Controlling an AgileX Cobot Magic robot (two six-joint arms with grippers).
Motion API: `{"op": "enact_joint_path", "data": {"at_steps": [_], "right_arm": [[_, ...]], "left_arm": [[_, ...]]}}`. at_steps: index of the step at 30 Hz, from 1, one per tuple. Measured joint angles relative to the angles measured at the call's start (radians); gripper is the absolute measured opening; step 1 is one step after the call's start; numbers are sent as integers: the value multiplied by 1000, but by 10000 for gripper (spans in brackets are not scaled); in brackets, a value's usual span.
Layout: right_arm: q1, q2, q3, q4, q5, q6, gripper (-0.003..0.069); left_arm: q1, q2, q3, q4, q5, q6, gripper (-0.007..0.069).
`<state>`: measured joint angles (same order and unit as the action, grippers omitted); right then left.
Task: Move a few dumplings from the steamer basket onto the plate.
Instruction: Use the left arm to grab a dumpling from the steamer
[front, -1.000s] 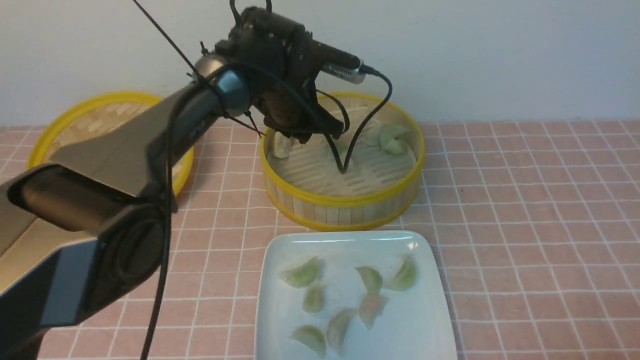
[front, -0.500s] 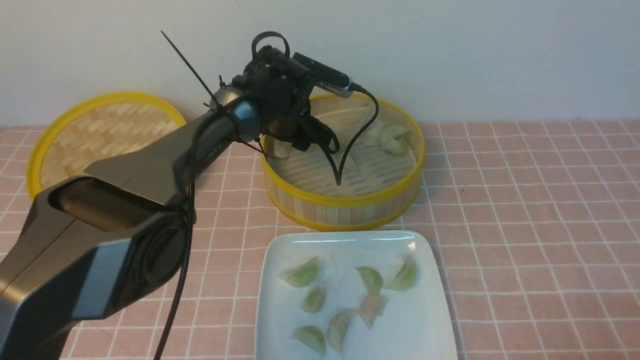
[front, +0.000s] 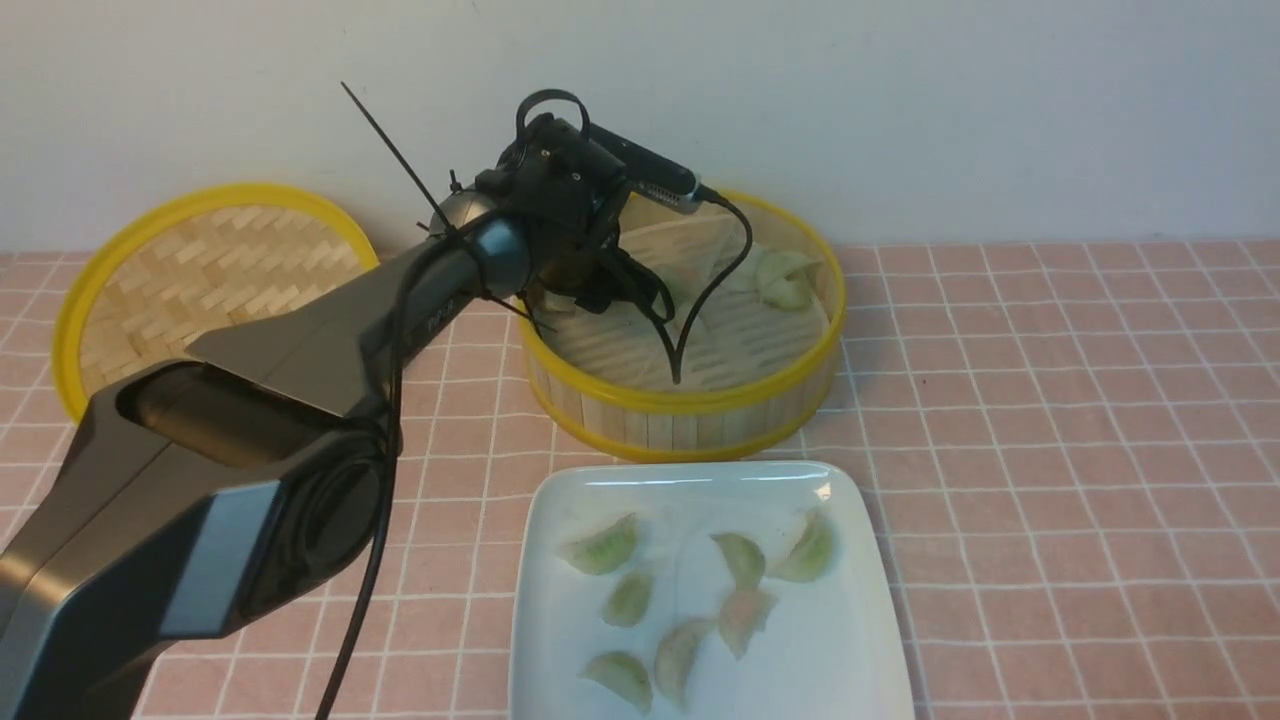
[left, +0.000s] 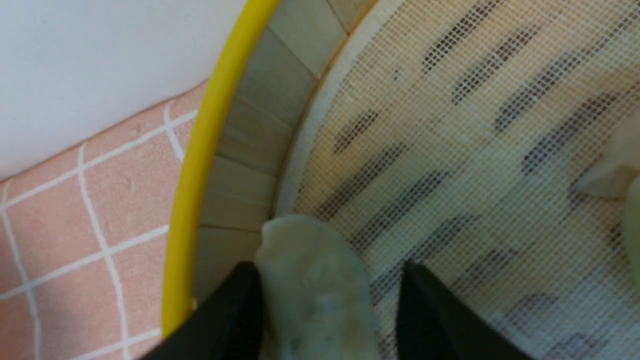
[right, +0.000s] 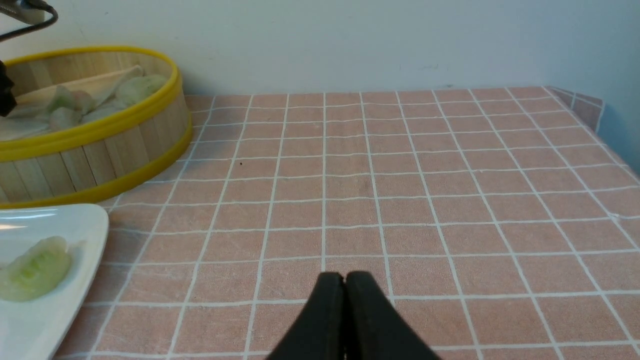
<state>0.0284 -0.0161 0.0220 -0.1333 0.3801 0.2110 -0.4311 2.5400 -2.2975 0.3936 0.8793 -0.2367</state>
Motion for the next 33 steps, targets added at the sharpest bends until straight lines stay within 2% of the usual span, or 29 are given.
{"op": "enact_joint_path", "data": {"at_steps": [2,3,7,11,14,21,28,33], "right_arm": [[0,0,0,0,0,0,-15],[0,0,0,0,0,0,-15],[0,0,0,0,0,0,-15],[0,0,0,0,0,0,-15],[0,0,0,0,0,0,-15],[0,0,0,0,0,0,-15],[0,0,0,0,0,0,-15],[0,0,0,0,0,0,-15]], "left_arm": [[1,1,-6,-3,8,5,171],[1,1,-6,-4,8,5,171],[-2,-2,-30,-5,32,12,76],[-9,-6,-72,-38,100,29,52],[-20,-18,-97,-63,140,48,6],[-34,-61,-113,-181,162,131,-6],[-21,-63,-113,-167,153,108,-3],[34,-60,-113,-179,103,98,95]]}}
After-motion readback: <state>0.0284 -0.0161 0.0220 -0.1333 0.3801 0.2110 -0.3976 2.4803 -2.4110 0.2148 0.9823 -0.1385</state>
